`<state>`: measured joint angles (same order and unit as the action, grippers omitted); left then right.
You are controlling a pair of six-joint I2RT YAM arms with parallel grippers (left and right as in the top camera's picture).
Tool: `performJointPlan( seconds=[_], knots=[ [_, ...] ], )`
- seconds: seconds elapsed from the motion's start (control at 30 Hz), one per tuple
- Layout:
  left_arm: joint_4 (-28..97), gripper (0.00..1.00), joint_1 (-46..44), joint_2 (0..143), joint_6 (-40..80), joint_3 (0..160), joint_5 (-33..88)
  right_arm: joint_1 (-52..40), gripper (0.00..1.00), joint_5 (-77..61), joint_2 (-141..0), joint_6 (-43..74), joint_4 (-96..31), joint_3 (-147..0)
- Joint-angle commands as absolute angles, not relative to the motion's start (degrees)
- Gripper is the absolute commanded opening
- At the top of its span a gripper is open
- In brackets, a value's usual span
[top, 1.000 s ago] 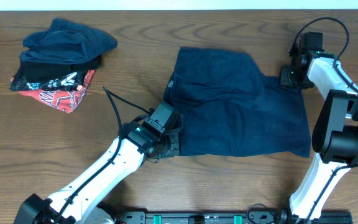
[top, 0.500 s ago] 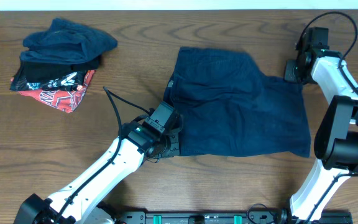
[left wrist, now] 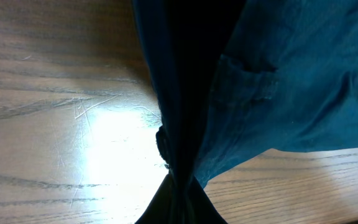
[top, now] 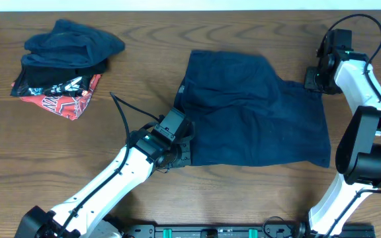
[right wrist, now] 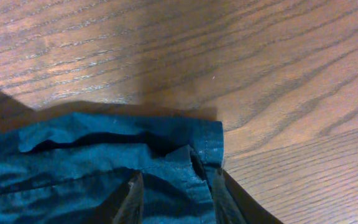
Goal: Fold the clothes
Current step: 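Hold the left corner and pull the top-right corner outward with right gripper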
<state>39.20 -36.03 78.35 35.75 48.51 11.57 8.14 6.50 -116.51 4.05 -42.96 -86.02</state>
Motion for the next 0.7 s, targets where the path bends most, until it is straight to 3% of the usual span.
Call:
performJointPlan(
  seconds=[0.0,0.47,0.53,0.57,0.6,0.67],
  knots=[
    [39.59,0.06,-35.75,78.46,34.96,48.86,10.85,8.71,0.39,7.09,-115.63,3.60,-42.92,-84.93],
    [39.64,0.06,-35.75,78.46,34.96,48.88,10.87,8.67,0.36,5.74,-120.77,4.32,-40.91,-84.64],
    [39.64,0.06,-35.75,78.46,34.96,48.88,10.87,8.67,0.29,5.74,-121.10,4.67,-40.93,-84.62],
    [39.62,0.06,-35.75,78.46,34.96,48.88,10.87,8.67,0.21,5.74,-121.10,4.67,-40.93,-84.62],
    [39.62,0.06,-35.75,78.46,34.96,48.86,10.87,8.62,0.06,5.74,-121.10,4.69,-40.84,-84.64],
    [39.64,0.06,-35.75,78.46,34.96,48.88,10.87,8.62,0.01,5.76,-120.75,4.93,-40.40,-84.86]
  ],
)
